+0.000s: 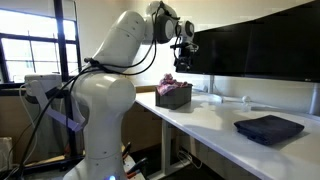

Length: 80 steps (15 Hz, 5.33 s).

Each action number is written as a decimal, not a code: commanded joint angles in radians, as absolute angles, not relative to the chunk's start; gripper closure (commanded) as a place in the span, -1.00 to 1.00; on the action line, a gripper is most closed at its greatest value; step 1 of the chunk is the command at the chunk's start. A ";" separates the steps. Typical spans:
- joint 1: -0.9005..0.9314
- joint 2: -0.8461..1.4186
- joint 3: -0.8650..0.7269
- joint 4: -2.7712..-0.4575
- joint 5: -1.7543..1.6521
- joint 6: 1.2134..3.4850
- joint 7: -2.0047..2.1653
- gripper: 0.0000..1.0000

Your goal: Pick up the clothes and put them in the box

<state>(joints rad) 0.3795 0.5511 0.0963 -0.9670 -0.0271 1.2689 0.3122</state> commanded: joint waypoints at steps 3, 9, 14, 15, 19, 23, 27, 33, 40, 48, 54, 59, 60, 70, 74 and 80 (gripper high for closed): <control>0.384 0.466 0.128 -1.064 -0.016 1.340 0.249 -1.00; 0.380 0.417 0.153 -1.166 0.000 1.344 0.220 -1.00; 0.376 0.368 0.159 -1.278 0.023 1.337 0.197 -0.48; 0.375 0.357 0.160 -1.303 0.029 1.334 0.193 -0.34; 0.374 0.318 0.159 -1.387 0.044 1.319 0.172 0.21; 0.376 0.300 0.155 -1.447 0.051 1.302 0.153 0.71; 0.355 0.319 0.180 -1.472 0.025 1.296 0.174 0.89; 0.332 0.387 0.149 -1.487 0.001 1.296 0.241 0.77; 0.324 0.452 0.130 -1.475 0.005 1.280 0.293 0.79; 0.328 0.457 0.132 -1.452 -0.008 1.260 0.288 0.30; 0.328 0.430 0.137 -1.370 -0.020 1.292 0.271 -0.45; 0.318 0.411 0.135 -1.307 -0.001 1.349 0.272 -0.98; 0.317 0.406 0.134 -1.300 -0.001 1.359 0.274 -1.00; 0.278 0.290 0.063 -1.343 0.022 1.482 0.279 -1.00; 0.258 0.252 0.031 -1.371 0.012 1.525 0.292 -1.00; 0.256 0.183 -0.027 -1.450 -0.007 1.664 0.331 -1.00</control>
<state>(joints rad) 0.2629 0.2559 -0.0126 -1.3519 0.0045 1.5831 0.2936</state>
